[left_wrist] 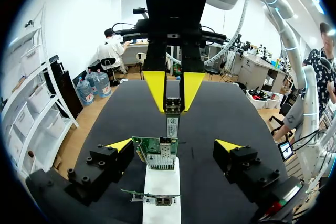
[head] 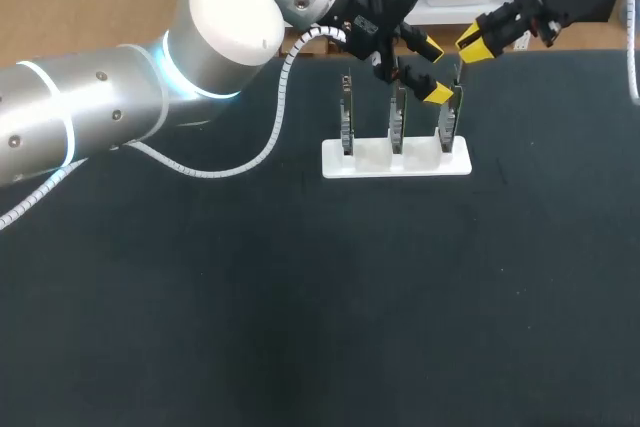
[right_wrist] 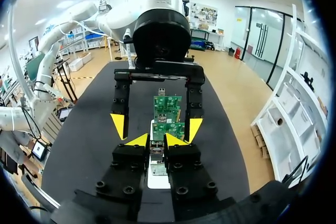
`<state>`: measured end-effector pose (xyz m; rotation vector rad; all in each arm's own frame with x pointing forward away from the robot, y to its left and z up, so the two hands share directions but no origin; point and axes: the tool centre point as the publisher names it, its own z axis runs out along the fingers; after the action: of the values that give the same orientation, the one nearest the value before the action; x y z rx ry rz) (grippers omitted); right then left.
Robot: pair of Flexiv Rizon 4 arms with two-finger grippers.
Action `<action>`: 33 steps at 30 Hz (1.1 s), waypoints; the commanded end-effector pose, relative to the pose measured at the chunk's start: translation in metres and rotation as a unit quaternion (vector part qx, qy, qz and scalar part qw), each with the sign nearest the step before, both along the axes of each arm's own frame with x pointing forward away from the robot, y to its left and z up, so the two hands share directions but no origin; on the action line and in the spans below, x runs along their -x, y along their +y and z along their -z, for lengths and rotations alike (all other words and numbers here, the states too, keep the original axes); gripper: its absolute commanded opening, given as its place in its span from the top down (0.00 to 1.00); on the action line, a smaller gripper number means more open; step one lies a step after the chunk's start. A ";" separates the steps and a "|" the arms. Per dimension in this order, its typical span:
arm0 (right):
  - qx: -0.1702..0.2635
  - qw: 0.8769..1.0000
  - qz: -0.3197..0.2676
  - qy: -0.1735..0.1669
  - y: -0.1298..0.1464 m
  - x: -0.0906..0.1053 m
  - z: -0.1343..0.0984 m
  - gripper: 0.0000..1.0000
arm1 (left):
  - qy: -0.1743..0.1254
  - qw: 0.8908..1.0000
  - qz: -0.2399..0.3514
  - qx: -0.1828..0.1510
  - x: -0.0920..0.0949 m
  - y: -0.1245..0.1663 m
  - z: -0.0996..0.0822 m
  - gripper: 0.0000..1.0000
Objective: Pick up the optical module with the left hand, and insert it into the network port with the right hand.
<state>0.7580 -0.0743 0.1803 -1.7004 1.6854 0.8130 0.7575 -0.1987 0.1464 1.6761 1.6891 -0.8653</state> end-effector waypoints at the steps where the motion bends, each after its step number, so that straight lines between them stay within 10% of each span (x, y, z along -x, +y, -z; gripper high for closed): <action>1: 0.000 1.000 -0.001 0.002 0.000 -0.003 0.000 1.00 | 0.000 1.000 0.000 -0.001 0.000 0.000 0.000 0.00; 33: 0.000 1.000 -0.006 0.001 0.001 -0.011 0.006 1.00 | 0.000 1.000 0.000 -0.001 0.000 0.000 0.000 0.00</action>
<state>0.7654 -0.0746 0.1750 -1.7051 1.6814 0.8147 0.7575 -0.1987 0.1464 1.6762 1.6891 -0.8653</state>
